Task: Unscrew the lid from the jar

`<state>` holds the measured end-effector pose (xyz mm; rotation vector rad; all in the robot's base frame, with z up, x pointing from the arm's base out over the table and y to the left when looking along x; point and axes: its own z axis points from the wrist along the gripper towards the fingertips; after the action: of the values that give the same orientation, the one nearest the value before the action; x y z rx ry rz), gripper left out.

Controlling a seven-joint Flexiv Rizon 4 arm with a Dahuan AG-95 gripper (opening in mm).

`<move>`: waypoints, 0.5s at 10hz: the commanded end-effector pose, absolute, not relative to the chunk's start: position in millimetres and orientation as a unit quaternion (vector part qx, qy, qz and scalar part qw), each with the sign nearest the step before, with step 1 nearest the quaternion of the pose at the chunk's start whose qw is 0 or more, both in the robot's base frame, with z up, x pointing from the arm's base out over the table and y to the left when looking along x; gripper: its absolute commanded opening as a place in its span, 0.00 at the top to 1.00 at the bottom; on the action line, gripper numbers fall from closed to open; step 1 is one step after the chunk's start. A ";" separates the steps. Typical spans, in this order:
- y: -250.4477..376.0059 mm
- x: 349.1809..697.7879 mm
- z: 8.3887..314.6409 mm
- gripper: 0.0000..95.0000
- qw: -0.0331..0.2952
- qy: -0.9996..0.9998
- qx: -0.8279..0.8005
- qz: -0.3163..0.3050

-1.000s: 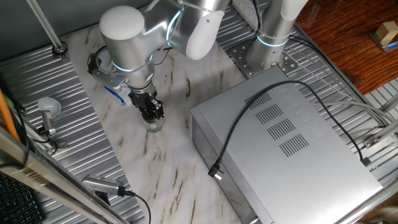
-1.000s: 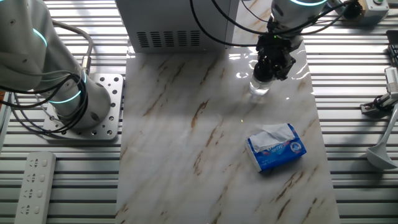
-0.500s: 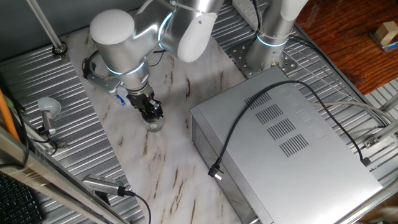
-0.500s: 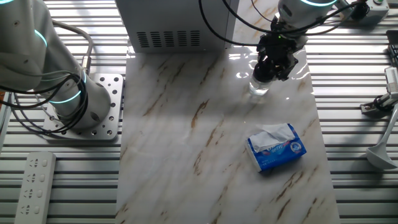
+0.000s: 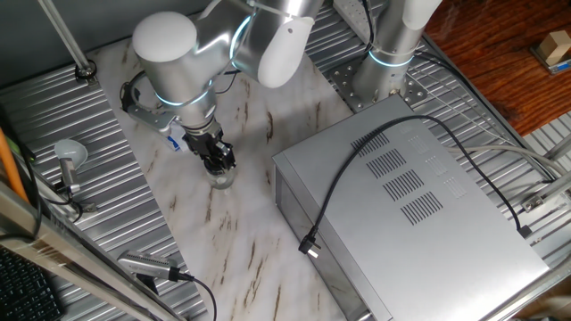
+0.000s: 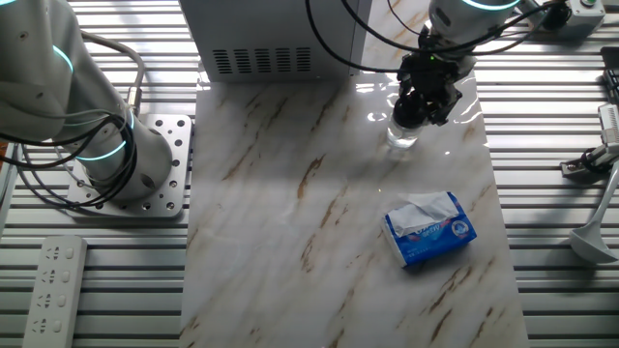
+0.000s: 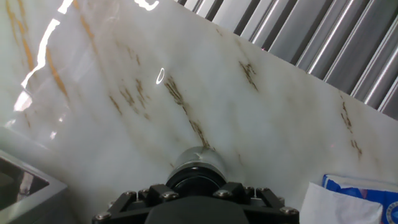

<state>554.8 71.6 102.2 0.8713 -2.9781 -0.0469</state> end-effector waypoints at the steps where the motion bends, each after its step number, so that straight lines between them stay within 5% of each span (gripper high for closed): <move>1: 71.8 554.7 102.1 0.40 0.019 -0.957 0.289 -0.015; 5: 71.7 554.5 101.9 0.40 0.021 -0.946 0.323 -0.014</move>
<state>554.3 71.5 102.2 1.0093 -2.9325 -0.0427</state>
